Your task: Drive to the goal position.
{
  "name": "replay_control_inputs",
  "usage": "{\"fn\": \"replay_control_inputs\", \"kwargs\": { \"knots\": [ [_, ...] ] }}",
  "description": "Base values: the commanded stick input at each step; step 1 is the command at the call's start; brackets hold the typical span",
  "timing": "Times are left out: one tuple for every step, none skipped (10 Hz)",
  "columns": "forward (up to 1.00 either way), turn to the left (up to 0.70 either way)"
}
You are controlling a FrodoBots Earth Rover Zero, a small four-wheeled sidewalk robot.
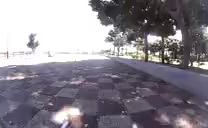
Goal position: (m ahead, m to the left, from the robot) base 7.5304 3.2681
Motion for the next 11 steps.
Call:
{"fn": "replay_control_inputs", "kwargs": {
  "knots": [
    [0.70, 0.00],
    [0.70, 0.00],
    [0.70, 0.00],
    [0.70, 0.00],
    [0.70, 0.00],
    [0.70, 0.00],
    [0.70, 0.00],
    [0.70, 0.00],
    [0.70, 0.00],
    [0.70, 0.00],
    [0.70, 0.00]
  ]
}}
